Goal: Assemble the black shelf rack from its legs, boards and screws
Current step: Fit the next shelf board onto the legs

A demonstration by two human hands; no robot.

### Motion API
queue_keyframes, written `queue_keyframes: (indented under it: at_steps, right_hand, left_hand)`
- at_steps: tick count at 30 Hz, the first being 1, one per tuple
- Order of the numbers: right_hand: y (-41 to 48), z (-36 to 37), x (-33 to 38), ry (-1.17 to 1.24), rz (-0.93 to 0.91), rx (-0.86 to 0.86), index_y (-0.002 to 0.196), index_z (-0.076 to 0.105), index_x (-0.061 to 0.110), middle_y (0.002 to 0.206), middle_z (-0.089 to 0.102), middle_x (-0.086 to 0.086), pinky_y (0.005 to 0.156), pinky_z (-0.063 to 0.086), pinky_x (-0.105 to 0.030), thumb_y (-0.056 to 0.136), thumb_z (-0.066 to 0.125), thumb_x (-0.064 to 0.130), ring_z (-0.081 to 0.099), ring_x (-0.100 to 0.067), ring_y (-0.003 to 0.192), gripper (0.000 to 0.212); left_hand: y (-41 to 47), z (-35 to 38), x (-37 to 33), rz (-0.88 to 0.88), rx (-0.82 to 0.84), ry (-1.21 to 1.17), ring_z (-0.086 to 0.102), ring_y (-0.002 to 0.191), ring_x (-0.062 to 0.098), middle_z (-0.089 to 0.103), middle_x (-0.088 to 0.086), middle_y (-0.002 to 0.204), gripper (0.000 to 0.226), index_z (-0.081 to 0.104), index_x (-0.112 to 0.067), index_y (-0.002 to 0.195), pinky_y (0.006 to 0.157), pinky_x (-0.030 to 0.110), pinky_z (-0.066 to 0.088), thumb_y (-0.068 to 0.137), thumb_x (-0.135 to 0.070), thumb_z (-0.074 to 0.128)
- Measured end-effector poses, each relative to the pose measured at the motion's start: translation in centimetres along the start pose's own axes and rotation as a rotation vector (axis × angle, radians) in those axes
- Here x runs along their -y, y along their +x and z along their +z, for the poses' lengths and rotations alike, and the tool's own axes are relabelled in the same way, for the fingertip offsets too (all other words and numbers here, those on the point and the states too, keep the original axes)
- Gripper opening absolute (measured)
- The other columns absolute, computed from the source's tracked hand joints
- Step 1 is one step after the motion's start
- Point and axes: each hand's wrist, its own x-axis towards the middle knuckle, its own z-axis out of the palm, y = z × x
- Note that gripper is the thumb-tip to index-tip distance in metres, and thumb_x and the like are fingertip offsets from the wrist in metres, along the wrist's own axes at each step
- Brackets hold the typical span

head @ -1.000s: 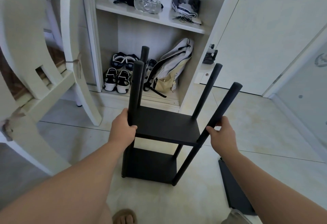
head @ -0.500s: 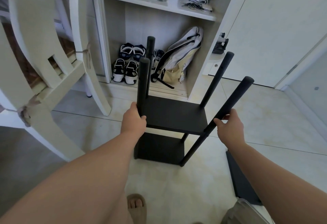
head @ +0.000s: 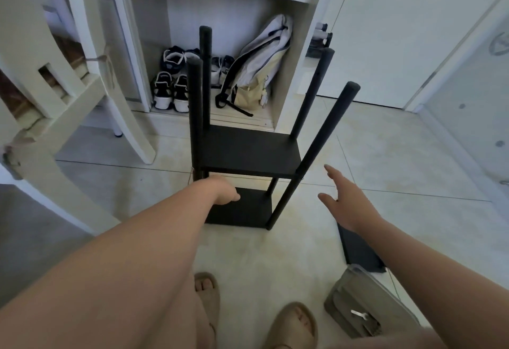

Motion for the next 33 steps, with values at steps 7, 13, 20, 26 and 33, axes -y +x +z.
queue_keyframes:
  at_steps: [7, 13, 20, 26, 33]
  right_hand:
    - [-3.7, -1.2, -9.3, -0.183, 0.117, 0.019, 0.161, 0.021, 0.027, 0.157, 0.041, -0.003, 0.112, 0.035, -0.043, 0.103, 0.054, 0.035, 0.037, -0.026, 0.144, 0.068]
    - [-4.6, -0.5, -17.3, -0.086, 0.289, 0.063, 0.16, 0.024, 0.024, 0.159, 0.04, -0.005, 0.115, 0.034, -0.048, 0.104, 0.053, 0.035, 0.037, -0.028, 0.145, 0.065]
    - [-1.9, 3.0, -26.4, 0.028, 0.375, 0.147, 0.158, 0.03, 0.026, 0.157, 0.044, -0.002, 0.112, 0.039, -0.047, 0.104, 0.052, 0.035, 0.044, -0.029, 0.14, 0.059]
    - [1.6, 8.0, -35.7, 0.162, 0.497, 0.226, 0.158, 0.03, 0.027, 0.156, 0.045, 0.0, 0.106, 0.04, -0.038, 0.103, 0.053, 0.035, 0.047, -0.028, 0.137, 0.06]
    - [4.4, 14.0, -42.0, 0.308, 0.672, 0.23, 0.156, 0.032, 0.017, 0.147, 0.053, -0.008, 0.099, 0.045, -0.039, 0.103, 0.055, 0.031, 0.054, -0.032, 0.126, 0.059]
  left_hand:
    - [-0.2, 5.4, -5.2, 0.203, 0.255, 0.176, 0.063, 0.108, 0.021, 0.06, 0.002, 0.128, 0.056, 0.051, -0.022, 0.14, 0.095, 0.044, 0.054, 0.093, -0.049, 0.062]
    - [1.4, 12.1, -9.9, 0.393, 0.246, 0.302, 0.056, 0.121, 0.023, 0.058, 0.001, 0.137, 0.047, 0.06, -0.016, 0.134, 0.101, 0.033, 0.045, 0.094, -0.039, 0.063]
    - [6.2, 21.2, -14.1, 0.345, 0.356, 0.315, 0.057, 0.121, 0.02, 0.059, 0.0, 0.137, 0.048, 0.056, -0.018, 0.138, 0.099, 0.03, 0.045, 0.095, -0.038, 0.064]
    - [12.3, 30.2, -19.6, 0.319, 0.418, 0.213, 0.057, 0.122, 0.021, 0.057, 0.001, 0.139, 0.051, 0.054, -0.019, 0.14, 0.102, 0.031, 0.044, 0.094, -0.038, 0.066]
    - [17.9, 38.5, -21.2, 0.172, 0.422, -0.133, 0.045, 0.137, 0.027, 0.043, 0.009, 0.152, 0.065, 0.039, -0.011, 0.151, 0.111, 0.036, 0.036, 0.096, -0.037, 0.062]
